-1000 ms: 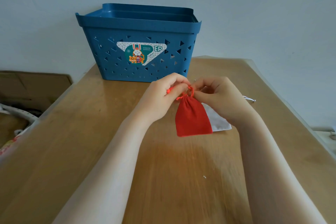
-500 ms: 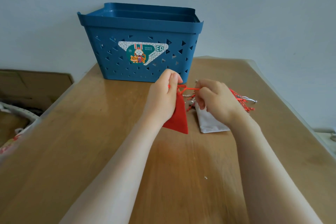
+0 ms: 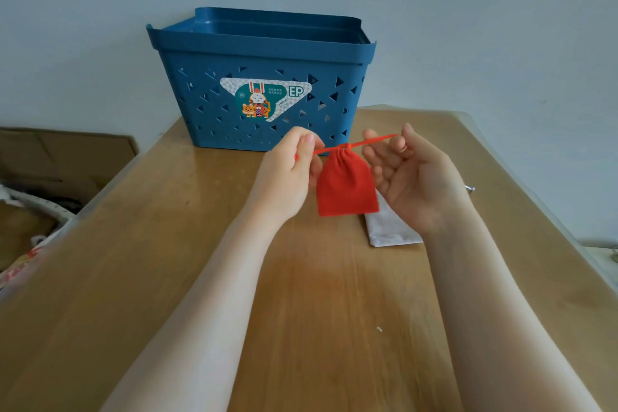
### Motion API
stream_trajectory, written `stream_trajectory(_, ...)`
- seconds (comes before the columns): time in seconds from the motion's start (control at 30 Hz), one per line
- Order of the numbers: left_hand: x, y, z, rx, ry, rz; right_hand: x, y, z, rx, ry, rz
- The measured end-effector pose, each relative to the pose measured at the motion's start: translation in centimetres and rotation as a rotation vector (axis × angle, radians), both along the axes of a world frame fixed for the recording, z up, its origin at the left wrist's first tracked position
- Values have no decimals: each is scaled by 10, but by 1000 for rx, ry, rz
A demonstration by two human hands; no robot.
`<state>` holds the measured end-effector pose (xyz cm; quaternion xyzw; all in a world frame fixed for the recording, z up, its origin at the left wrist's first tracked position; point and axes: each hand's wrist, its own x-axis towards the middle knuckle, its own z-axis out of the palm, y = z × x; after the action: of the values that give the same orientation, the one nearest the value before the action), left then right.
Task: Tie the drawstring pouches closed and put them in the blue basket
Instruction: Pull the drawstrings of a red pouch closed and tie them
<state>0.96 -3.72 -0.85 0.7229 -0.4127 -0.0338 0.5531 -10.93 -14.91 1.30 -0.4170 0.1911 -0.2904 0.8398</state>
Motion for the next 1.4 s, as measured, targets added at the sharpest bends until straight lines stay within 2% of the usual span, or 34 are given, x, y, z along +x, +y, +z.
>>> stream_trajectory(0.1,-3,-4,-4,79,-51,48,4,4,1,-23,-12,-123)
stream_trajectory(0.27,-10,-10,-5,5,1,10,5,14,1,-505,236,-215)
stream_trajectory(0.37,-12,-7,3,-71,41,-25,5,19,-1,-778,377,-179)
stream_trajectory(0.5,-15,-4,13,-208,175,-34,6,26,-2,-1003,352,-2)
stream_trajectory(0.57,-18,-3,16,-271,242,-63,7,26,-2,-1079,354,-17)
stream_trajectory(0.63,-21,-3,17,-289,290,-126,8,26,0,-1069,341,-85)
stream_trajectory(0.73,-22,-6,10,-192,306,-194,5,23,3,-841,265,-137)
stream_trajectory(0.83,-23,-6,8,-59,299,-254,3,20,5,-598,137,-79)
stream_trajectory(0.97,-27,-2,13,-99,303,-342,5,17,4,-507,79,-36)
stream_trajectory(1.07,-30,-1,17,-173,434,-353,6,18,6,-433,20,1)
stream_trajectory(1.2,-32,-5,17,-290,746,-309,9,21,4,-222,-58,9)
stream_trajectory(1.23,-32,-5,17,-329,842,-316,10,22,2,-235,-45,-20)
stream_trajectory(1.3,-32,-6,18,-390,1010,-324,11,24,0,-393,37,-105)
stream_trajectory(1.4,-26,-6,15,-440,1174,-378,9,29,2,-583,77,-187)
